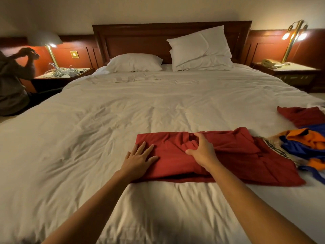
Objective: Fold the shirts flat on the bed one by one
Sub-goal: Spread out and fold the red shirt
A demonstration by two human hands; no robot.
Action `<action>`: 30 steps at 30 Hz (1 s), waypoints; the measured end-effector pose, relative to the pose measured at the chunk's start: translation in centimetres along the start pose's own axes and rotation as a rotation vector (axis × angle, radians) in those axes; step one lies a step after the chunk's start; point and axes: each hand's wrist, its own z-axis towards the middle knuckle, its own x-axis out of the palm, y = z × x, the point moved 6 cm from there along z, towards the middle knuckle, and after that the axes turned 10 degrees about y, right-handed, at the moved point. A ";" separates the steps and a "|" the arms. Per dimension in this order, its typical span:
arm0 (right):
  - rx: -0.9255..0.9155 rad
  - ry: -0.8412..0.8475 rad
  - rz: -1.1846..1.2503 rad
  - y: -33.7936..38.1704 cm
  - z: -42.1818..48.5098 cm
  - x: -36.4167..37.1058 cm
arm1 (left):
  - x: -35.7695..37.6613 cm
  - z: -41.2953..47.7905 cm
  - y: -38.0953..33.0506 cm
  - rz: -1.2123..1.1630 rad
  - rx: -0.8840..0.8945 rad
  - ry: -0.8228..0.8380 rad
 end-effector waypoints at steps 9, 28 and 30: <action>-0.122 -0.246 -0.609 2.0 -1.0 -1.6 | 0.4 0.0 0.4 0.142 -0.005 0.041; -0.027 0.155 -0.972 -0.7 7.2 7.8 | 0.2 7.7 3.2 0.033 -0.080 -0.099; -0.082 0.186 -1.038 -0.8 6.5 7.5 | 0.3 7.8 3.3 0.040 -0.077 -0.100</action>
